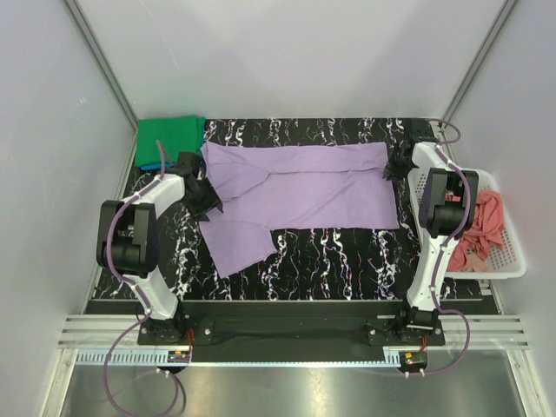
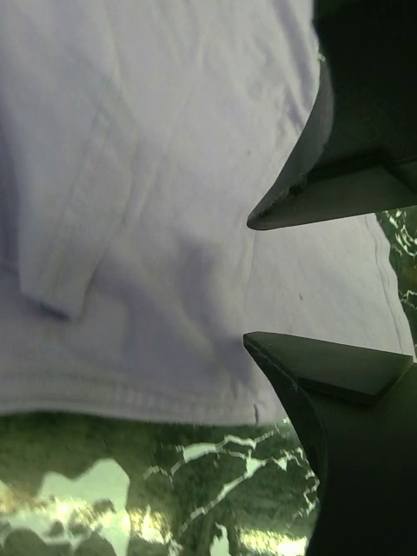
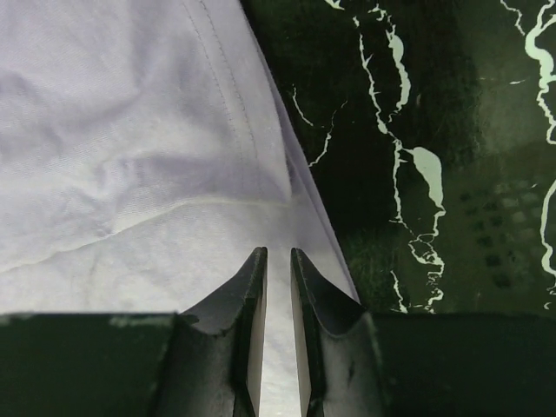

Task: Fold and stack the t-shirts
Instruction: Fold the tshirt

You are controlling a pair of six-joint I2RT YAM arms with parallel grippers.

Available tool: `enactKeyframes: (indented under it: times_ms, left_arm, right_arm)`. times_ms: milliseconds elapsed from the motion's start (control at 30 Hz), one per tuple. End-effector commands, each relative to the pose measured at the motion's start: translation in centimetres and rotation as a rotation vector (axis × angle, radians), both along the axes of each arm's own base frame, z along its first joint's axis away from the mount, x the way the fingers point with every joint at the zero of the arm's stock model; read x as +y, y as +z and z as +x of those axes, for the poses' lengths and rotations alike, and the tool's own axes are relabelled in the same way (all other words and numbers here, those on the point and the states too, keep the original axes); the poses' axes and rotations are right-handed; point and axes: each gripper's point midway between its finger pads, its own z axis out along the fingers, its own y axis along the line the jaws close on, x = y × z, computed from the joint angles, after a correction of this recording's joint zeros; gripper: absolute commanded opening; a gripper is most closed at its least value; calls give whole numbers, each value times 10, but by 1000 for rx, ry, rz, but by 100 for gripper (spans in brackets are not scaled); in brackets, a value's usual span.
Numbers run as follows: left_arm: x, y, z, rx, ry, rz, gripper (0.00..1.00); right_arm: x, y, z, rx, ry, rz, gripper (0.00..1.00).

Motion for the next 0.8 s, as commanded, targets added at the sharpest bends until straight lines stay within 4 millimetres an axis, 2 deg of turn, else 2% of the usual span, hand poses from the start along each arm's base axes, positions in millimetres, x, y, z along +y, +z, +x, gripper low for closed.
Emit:
enactKeyframes:
  times_ms: [0,100,233,333,400,433,467,567,700,767]
  left_arm:
    - [20,-10,-22,58,31,101,55]
    - [34,-19,-37,94,44,166,54]
    - [49,-28,-56,136,79,183,52]
    - [56,-20,-59,118,112,161,51]
    - [57,-7,-51,78,121,126,51]
    - [59,6,-43,35,133,95,51]
    - [58,20,-29,-17,121,80,52]
    - [44,48,1,-120,62,7,54]
    - [31,53,23,-161,22,-71,54]
    - [26,46,33,-173,14,-100,53]
  right_arm:
    - [-13,22,3,-53,-5,-84,24]
    - [-20,23,-3,-63,-20,-128,24]
    - [-17,19,-12,-59,-15,-129,24]
    - [-13,29,-8,-87,-1,-146,24]
    - [-8,43,-2,-117,18,-153,24]
    - [-6,55,3,-144,22,-158,24]
    - [-4,60,6,-155,24,-159,25]
    - [0,64,18,-187,29,-134,25]
    - [9,60,32,-198,74,-126,26]
    - [9,50,34,-181,104,-144,27]
